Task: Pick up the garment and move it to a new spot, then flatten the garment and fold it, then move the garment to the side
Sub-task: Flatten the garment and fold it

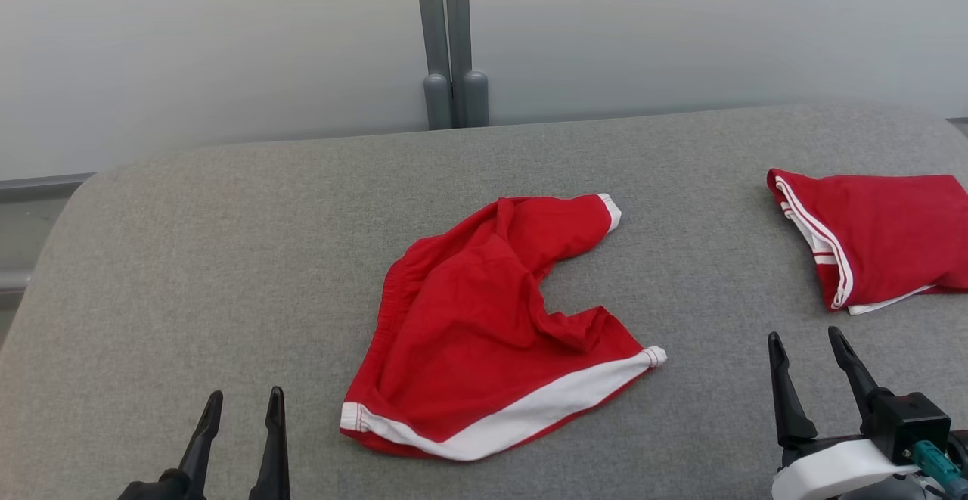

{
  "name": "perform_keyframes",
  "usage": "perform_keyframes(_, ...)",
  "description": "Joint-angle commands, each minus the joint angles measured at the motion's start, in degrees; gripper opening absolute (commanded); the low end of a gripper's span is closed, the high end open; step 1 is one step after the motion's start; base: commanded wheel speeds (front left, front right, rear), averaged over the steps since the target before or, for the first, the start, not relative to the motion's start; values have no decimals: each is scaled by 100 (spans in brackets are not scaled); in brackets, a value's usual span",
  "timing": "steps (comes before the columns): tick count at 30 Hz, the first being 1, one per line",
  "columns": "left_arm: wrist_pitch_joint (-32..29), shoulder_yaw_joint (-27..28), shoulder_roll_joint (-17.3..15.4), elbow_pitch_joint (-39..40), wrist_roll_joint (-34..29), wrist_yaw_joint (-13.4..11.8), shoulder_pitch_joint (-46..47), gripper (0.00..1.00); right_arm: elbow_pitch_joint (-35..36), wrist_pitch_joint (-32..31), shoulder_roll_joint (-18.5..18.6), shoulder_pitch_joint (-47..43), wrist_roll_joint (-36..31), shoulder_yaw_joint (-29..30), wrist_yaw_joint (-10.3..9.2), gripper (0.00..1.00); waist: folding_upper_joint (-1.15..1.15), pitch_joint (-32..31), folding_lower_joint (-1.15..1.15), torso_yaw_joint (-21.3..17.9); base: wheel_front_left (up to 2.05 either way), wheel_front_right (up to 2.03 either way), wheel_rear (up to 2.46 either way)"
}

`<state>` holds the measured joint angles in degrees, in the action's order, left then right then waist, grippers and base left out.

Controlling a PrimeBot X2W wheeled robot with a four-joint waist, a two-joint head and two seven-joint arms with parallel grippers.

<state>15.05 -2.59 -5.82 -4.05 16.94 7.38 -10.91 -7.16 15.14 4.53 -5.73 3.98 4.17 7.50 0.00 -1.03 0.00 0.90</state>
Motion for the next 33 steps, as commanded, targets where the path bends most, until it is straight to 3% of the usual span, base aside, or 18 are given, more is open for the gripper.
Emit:
perform_keyframes(1, 18, 2, -33, -3, -4, 16, 93, 100, -1, 2, 17, 29, 47, -10, -2, 100, 0, -2, 0, 0, 0, 0, 0)
perform_keyframes(8, 18, -54, -45, -45, -33, 15, 88, 100, -15, 2, -1, 58, 89, -81, -2, 100, 0, 1, 0, -7, 0, 0, 0)
perform_keyframes(13, 12, -368, -236, -521, 329, 15, 12, 100, -231, 2, 175, 195, 239, -706, -2, 100, 0, -17, 0, -48, 0, 0, 0)
perform_keyframes(17, -491, -840, -609, -798, 624, 15, 219, 100, -828, -118, 456, 568, 321, -1379, -2, 100, 0, 4, 0, -59, 0, 0, 0)
perform_keyframes(24, -1540, -1581, -1052, -789, 1132, 16, 573, 100, -1689, -911, 728, 1361, 525, -2096, -2, 100, 0, 158, 0, 33, 0, 0, 0)
perform_keyframes(33, -1668, -2148, -1294, -847, 1502, 16, 1013, 100, -2124, -1232, 939, 1795, 824, -2662, -2, 100, 0, 343, 0, 131, 0, 0, 0)
